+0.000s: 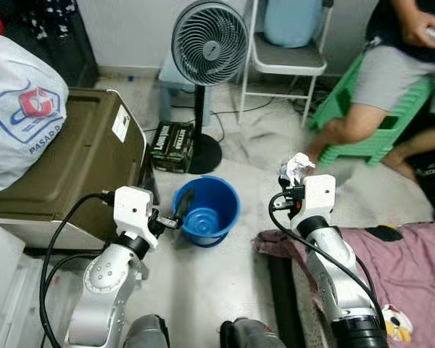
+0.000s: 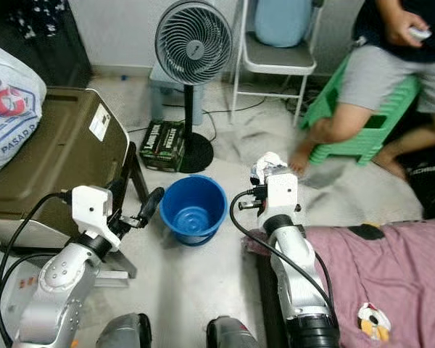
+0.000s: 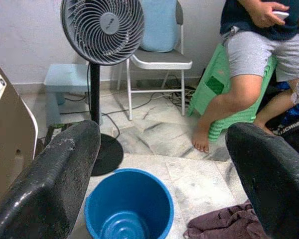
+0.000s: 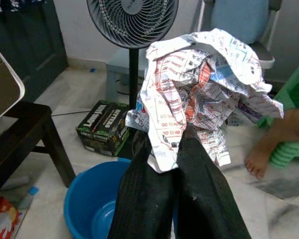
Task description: Clean up the room
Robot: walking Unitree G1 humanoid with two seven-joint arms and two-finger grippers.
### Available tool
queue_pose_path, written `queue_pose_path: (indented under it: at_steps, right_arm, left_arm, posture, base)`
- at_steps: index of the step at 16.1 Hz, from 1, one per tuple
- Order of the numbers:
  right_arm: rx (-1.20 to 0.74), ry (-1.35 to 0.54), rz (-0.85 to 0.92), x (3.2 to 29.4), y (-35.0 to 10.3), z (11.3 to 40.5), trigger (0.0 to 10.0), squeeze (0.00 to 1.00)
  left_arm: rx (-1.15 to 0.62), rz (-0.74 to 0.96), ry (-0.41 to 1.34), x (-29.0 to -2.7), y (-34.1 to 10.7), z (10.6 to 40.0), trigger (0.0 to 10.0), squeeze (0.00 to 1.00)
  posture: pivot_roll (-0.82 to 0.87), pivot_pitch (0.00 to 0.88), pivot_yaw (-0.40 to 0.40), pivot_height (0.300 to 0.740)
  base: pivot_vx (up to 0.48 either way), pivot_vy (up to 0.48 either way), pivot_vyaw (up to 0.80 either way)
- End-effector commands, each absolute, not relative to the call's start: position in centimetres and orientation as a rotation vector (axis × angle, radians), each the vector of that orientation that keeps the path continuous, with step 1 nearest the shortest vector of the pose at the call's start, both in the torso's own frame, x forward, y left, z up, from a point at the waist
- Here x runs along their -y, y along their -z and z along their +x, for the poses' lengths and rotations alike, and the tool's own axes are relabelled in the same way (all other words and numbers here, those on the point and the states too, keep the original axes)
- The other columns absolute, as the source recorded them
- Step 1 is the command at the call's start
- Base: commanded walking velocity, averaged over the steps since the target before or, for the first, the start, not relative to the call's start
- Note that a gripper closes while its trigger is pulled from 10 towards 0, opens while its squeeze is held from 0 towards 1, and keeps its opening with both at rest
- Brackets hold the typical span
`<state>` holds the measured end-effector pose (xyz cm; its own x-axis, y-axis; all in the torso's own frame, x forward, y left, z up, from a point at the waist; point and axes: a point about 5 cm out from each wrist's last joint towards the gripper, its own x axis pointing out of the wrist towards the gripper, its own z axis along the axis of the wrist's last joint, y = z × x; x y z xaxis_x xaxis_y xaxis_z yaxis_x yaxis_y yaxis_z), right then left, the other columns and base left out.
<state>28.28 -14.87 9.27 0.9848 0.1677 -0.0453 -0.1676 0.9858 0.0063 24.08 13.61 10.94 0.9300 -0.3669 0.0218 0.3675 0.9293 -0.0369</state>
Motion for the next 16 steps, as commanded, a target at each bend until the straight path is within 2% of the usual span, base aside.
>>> queue_pose_path:
  at_steps: [1,5,7,9,16]
  right_arm:
    - [-0.036,-0.158,0.0,15.0,-9.63,28.35,10.0,0.0]
    - [-0.048,-0.153,0.007,15.07,-9.42,28.34,10.0,0.0]
    - [-0.045,-0.154,0.006,15.05,-9.45,28.27,10.0,0.0]
    - [-0.044,-0.157,0.004,15.02,-9.44,28.31,10.0,0.0]
    - [-0.041,-0.161,-0.014,15.02,-9.47,28.35,10.0,0.0]
  left_arm:
    - [0.021,-0.04,0.386,-13.58,-11.1,23.9,10.0,0.0]
    - [0.03,-0.056,0.409,-13.28,-11.29,23.87,10.0,0.0]
    - [0.031,-0.056,0.41,-13.28,-11.33,23.78,10.0,0.0]
    - [0.032,-0.058,0.411,-13.25,-11.34,23.77,10.0,0.0]
    - [0.036,-0.063,0.42,-13.01,-11.39,23.82,10.0,0.0]
  posture:
    - [0.0,0.121,-0.074,0.74]
    - [0.0,0.122,-0.074,0.74]
    - [0.0,0.126,-0.074,0.74]
    - [0.0,0.126,-0.074,0.74]
    - [-0.01,0.128,-0.077,0.74]
  base:
    - [0.0,0.0,0.0]
    - [0.0,0.0,0.0]
    - [0.0,0.0,-0.59]
    - [0.0,0.0,0.0]
    - [0.273,0.0,0.0]
